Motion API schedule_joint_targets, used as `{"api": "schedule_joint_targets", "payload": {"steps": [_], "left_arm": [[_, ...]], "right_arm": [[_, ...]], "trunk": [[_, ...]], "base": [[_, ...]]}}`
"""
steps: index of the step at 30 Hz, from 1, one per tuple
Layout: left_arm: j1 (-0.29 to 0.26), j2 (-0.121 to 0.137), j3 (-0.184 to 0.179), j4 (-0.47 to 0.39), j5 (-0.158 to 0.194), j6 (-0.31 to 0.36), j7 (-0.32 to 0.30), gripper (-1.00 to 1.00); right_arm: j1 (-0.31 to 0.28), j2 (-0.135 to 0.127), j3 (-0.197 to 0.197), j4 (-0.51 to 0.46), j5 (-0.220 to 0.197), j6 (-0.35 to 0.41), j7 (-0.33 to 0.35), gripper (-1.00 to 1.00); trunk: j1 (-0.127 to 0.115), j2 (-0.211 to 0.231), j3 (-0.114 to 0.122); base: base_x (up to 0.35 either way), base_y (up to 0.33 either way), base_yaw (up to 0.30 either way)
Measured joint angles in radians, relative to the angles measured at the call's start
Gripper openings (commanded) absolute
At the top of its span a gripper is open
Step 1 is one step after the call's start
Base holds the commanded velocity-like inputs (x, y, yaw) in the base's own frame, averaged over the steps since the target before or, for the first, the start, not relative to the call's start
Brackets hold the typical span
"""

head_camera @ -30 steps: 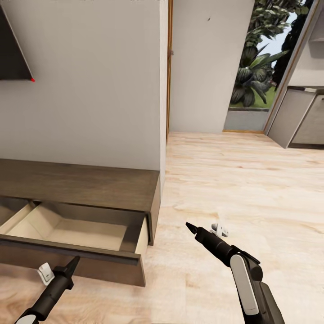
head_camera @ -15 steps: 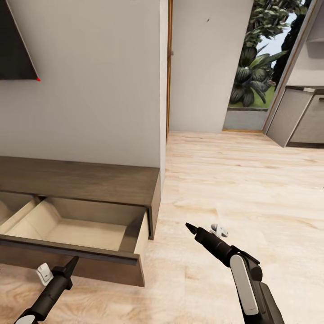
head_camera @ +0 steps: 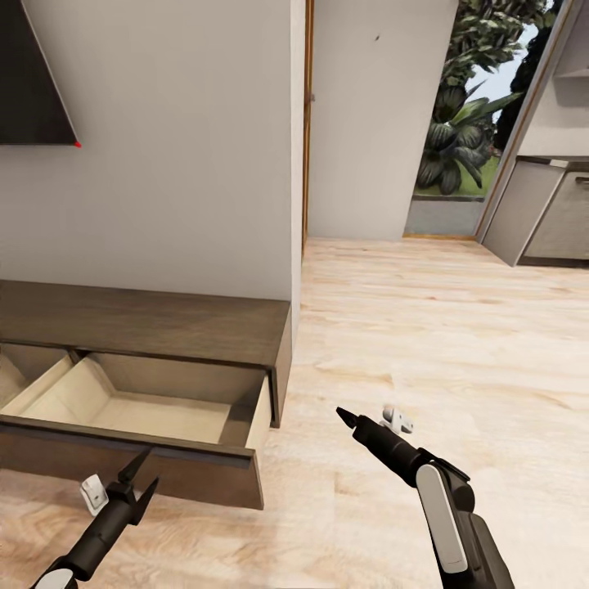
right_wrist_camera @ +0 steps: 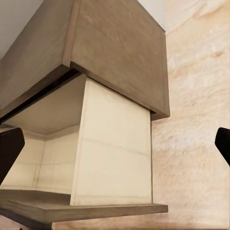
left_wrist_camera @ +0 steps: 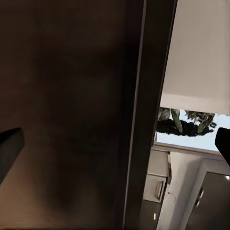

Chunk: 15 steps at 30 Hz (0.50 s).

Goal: Place each of the two pumpkins and all three candles from the living room inside a cabinet in the living room (use any cabinet), then make sure every cabinet is closed, and position the cauldron so it is next to a table in the living room.

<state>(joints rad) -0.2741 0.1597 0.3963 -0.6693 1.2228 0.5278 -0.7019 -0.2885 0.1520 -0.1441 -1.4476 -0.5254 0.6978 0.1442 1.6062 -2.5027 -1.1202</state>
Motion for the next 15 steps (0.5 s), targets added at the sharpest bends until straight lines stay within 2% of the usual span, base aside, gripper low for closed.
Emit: {"api": "schedule_joint_targets", "payload": {"steps": [5,15], "left_arm": [[0.000,0.001,0.000,0.000,0.000,0.001,0.001,1.00],[0.000,-0.003,-0.001,-0.002,0.000,0.005,0.000,1.00]], "right_arm": [[0.000,0.000,0.000,0.000,0.000,0.000,0.000,1.00],[0.001,0.000,0.001,0.000,-0.002,0.006,-0.005,1.00]], "trunk": [[0.000,0.000,0.000],[0.001,0.000,0.000]], "base": [[-0.113,0.000,0.000],[-0.318,0.000,0.000]]}}
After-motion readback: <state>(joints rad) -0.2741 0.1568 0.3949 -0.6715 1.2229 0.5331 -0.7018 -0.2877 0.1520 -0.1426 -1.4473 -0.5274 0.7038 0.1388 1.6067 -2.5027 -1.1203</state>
